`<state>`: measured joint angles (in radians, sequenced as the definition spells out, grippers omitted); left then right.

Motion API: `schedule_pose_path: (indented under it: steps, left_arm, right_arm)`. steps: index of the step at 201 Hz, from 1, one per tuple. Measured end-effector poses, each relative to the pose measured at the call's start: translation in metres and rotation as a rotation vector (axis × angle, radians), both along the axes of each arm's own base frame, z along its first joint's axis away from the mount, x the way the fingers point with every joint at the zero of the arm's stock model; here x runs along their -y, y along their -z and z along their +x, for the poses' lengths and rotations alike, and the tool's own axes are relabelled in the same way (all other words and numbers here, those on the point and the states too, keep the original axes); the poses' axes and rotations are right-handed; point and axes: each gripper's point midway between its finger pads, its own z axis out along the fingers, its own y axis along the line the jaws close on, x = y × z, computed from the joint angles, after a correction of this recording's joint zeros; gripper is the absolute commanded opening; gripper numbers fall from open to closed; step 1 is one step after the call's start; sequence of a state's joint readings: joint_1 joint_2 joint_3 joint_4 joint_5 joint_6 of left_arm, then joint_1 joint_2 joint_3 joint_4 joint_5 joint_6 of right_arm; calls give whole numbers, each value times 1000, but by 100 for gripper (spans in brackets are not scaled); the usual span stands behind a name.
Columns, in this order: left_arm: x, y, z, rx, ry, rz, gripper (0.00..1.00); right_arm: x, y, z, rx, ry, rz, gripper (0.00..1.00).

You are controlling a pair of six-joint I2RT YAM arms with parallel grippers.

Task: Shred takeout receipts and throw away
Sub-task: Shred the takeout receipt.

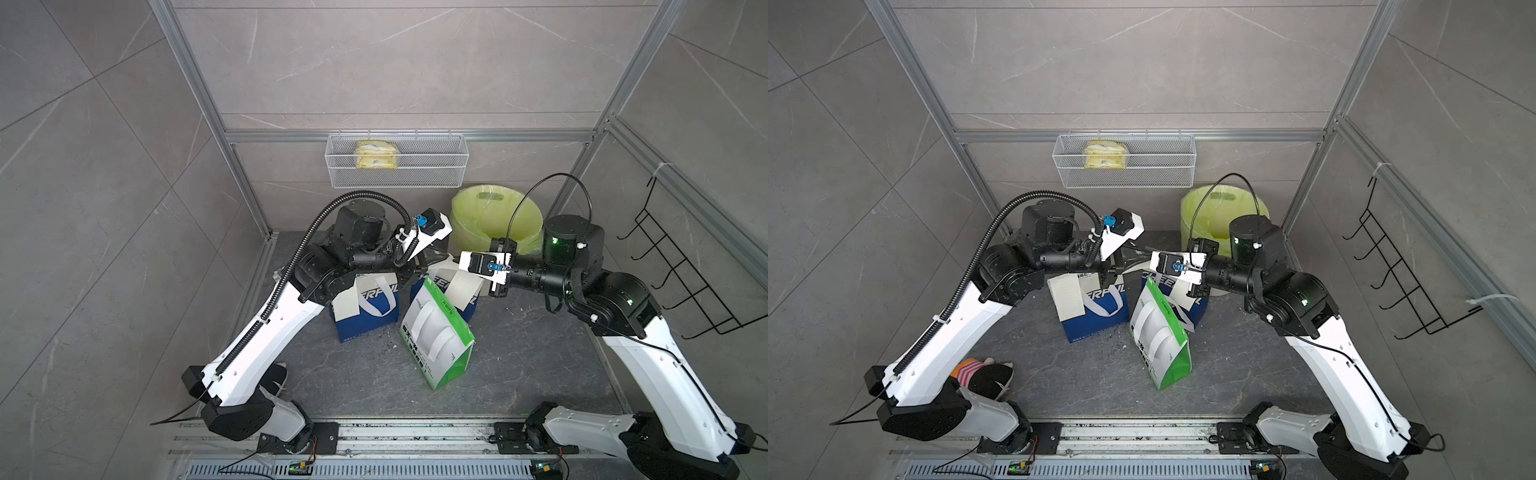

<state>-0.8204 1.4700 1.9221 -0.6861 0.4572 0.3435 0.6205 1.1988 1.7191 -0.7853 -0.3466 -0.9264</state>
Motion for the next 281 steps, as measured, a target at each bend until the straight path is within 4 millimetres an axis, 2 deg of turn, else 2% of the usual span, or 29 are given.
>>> schedule_pose_path:
  steps: [45,92,133,175,191,211,234,261,281]
  left_arm:
    - [1,5,3,-40,-22,-5,0]
    - [-3,1,6,-169,8,-69,0]
    - [-24,-20,47,-255,-74,-207,0]
    - [-21,-30,45,-276,-53,-252,0]
    - [-21,-29,52,-263,-87,-259,0]
    - [-25,-23,72,-262,-192,-279,0]
    - [-27,-12,93,-307,-295,-323,0]
    - [-29,-1,111,-441,-390,-448,0]
    - [-36,9,121,-578,-459,-582,0]
  right_arm:
    - [-2,9,1,21,19,-13,0]
    - [2,2,-6,75,30,26,0]
    - [4,18,-15,37,26,15,0]
    - [6,28,-20,3,30,18,0]
    - [8,28,-21,-8,44,29,0]
    - [11,20,-22,-22,69,81,0]
    - [15,-1,-27,-44,88,206,0]
    - [18,-31,-32,-125,110,435,0]
    - [22,-52,-26,-221,153,617,0]
